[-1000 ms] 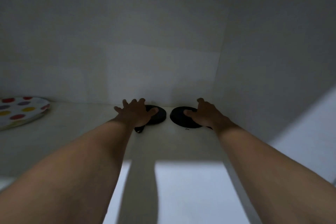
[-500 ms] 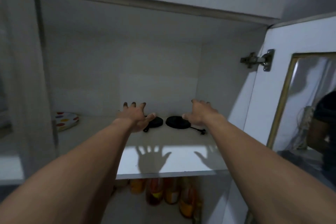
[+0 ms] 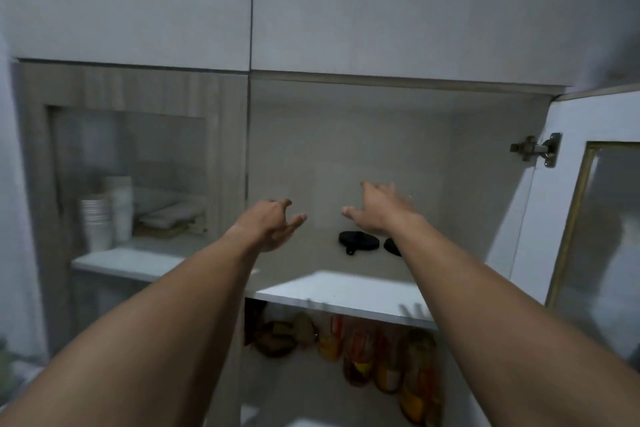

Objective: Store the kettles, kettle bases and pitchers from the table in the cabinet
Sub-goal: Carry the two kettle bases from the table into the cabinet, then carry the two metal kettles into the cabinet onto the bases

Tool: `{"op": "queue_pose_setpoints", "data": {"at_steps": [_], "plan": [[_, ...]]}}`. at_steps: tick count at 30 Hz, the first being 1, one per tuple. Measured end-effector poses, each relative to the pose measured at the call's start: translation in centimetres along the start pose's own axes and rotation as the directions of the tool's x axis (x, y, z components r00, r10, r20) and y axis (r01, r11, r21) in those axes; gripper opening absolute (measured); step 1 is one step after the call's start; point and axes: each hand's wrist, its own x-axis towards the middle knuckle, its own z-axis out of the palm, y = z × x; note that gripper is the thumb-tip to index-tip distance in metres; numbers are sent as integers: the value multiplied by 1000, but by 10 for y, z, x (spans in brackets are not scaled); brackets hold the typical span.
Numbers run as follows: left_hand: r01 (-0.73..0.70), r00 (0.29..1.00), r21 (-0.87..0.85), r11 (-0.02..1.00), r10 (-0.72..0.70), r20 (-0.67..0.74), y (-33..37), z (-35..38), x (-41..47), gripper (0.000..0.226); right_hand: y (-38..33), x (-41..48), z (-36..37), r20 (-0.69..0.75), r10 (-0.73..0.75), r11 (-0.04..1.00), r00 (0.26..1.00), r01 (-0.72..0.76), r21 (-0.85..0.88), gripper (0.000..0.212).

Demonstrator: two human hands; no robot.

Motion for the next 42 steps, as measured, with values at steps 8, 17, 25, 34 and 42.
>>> {"op": "queue_pose_setpoints", "data": {"at_steps": [8,17,25,34,42], "plan": [[248,967,107,963,-240,-86,-75,-41,-130,79,-103,-48,3,23,-278,953,960,272,134,84],[579,815,262,772,-550,-182,-137,-91,-284,68,-235,-131,21,62,-550,813,833,517,269,86],[761,644,293,579,-726,-240,-194,-127,-418,73,-357,-225,38,40,-749,632,661,696,341,83],[861,508,205,466,-813,-285,-256,-156,-551,69,-479,-330,64,69,-856,486,512,754,443,82],[919,393,105,379,-870,-298,-314,-135,-654,71,-555,-417,125,138,-884,446,446,722,529,82]]}}
